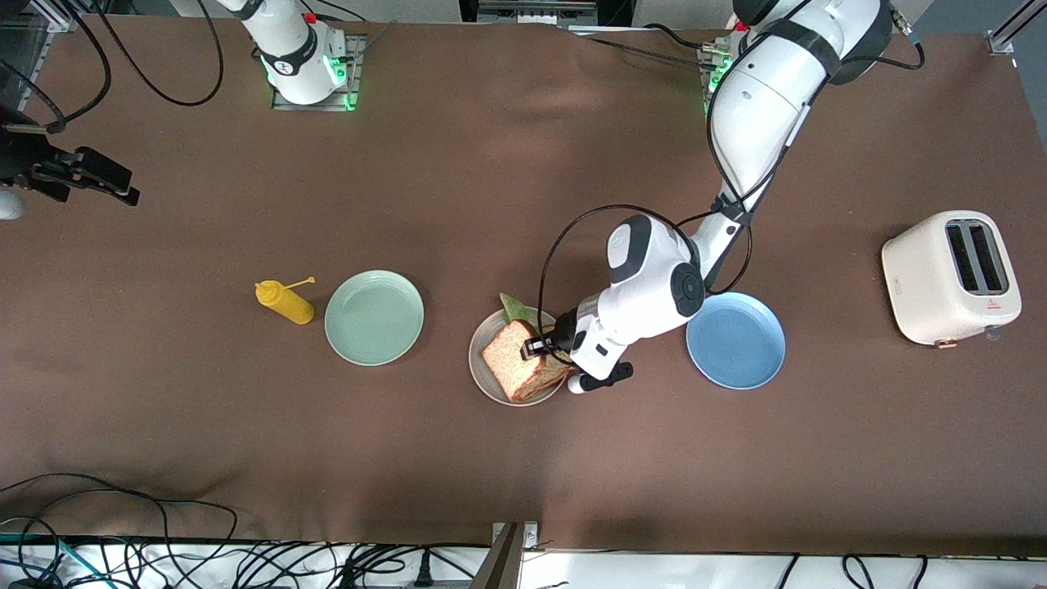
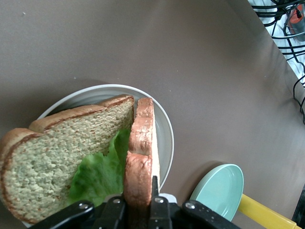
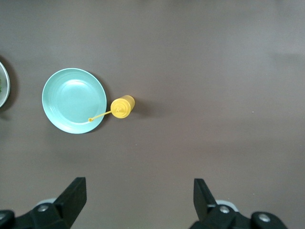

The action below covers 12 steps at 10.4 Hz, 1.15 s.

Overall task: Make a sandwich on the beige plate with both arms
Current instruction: 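Lower the bread onto the lettuce and open the left gripper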

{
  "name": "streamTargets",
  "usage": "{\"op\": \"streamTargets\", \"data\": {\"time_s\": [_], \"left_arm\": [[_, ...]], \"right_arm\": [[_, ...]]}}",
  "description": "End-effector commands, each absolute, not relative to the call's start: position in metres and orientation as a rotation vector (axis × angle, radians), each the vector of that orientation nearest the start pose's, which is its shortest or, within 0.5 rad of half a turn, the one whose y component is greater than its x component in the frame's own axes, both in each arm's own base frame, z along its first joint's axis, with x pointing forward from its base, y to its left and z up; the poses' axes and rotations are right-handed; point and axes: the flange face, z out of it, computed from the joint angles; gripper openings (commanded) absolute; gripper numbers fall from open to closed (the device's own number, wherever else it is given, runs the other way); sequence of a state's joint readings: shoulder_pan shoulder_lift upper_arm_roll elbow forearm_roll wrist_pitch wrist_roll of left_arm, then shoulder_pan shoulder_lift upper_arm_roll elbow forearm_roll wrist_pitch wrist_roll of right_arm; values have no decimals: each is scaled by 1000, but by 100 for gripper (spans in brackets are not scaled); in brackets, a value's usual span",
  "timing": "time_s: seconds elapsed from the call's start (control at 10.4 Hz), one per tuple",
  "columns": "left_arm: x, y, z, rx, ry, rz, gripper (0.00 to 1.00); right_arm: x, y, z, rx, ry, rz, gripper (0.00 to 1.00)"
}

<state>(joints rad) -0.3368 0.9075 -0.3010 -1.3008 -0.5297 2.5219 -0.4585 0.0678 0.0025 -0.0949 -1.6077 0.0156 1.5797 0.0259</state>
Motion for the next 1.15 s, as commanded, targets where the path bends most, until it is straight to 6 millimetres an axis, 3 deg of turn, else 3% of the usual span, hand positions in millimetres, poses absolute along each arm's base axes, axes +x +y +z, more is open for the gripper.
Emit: {"op": "streamTargets", "data": {"time_s": [0.0,0.19,0.58,0.77,0.87,1.06], "left_arm": [[663,-412,243,2426,401,-30,100],[670,-401,243,2425,420,-23,100],[690,-354,231,2554,391,62,100],[694,-331,227,2625,373,2,100],[695,-321,238,2676,336,-19,100],[706,-272,273,2742,331,-95,100]], "right_arm": [[551,-17,615,-3113,72,54,100],[551,-15,615,-3113,81,55,100],[551,-16,615,-3112,81,55,100],[551,-17,615,-3112,76,54,100],[551,-17,615,-3112,81,55,100],[551,-16,615,-3113,81,52,100]]}}
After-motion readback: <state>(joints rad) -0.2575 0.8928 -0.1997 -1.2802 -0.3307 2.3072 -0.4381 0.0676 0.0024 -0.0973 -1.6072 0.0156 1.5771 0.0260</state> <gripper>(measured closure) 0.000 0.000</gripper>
